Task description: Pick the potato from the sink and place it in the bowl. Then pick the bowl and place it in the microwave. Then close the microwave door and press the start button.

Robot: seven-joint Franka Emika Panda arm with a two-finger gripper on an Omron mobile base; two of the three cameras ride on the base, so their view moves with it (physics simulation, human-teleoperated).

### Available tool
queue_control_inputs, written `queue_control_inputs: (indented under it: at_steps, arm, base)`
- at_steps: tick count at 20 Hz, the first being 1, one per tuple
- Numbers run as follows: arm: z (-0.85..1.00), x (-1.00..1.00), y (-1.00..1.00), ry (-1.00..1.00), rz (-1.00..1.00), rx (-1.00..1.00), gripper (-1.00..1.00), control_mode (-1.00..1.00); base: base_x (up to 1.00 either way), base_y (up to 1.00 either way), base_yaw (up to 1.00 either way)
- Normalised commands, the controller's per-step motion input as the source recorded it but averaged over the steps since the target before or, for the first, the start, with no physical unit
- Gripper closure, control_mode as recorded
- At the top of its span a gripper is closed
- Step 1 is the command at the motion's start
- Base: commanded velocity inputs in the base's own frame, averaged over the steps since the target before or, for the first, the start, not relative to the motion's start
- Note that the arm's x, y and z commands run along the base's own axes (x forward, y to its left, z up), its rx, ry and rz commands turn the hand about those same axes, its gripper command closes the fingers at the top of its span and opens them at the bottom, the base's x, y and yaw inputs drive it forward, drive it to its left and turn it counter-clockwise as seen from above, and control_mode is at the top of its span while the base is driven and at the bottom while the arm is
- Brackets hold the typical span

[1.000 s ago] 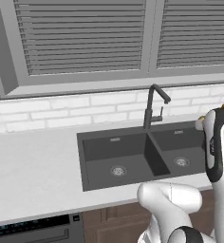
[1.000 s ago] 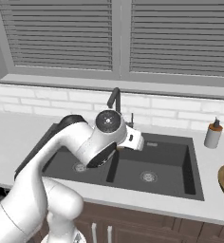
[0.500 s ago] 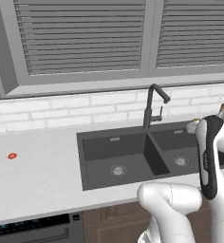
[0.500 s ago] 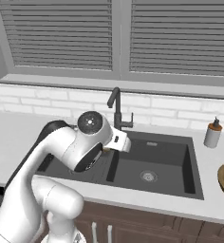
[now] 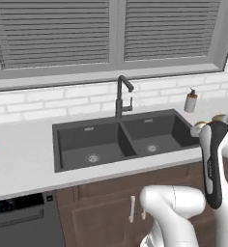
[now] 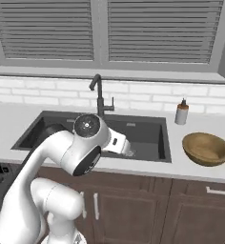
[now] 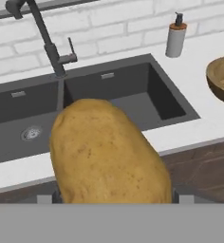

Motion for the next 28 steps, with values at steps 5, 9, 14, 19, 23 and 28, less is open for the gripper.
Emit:
queue_control_inputs:
  at_steps: [5, 9, 14, 19, 23, 28]
  arm:
    - [0.0, 0.0, 0.0, 0.0, 0.0, 0.0, 1.0, 1.0]
    - [0.0, 0.0, 0.0, 0.0, 0.0, 0.0, 1.0, 1.0]
    - [0.0, 0.0, 0.0, 0.0, 0.0, 0.0, 1.0, 1.0]
    - [0.0, 0.0, 0.0, 0.0, 0.0, 0.0, 1.0, 1.0]
    - [0.0, 0.0, 0.0, 0.0, 0.0, 0.0, 1.0, 1.0]
    - [0.0, 0.0, 0.0, 0.0, 0.0, 0.0, 1.0, 1.0]
  base:
    - [-0.15, -1.0, -0.16]
    - [0.03, -0.97, -0.08]
    - [0.28, -0.72, 0.03]
    - [0.2, -0.48, 0.22]
    - [0.48, -0.09, 0.13]
    - [0.67, 0.15, 0.0]
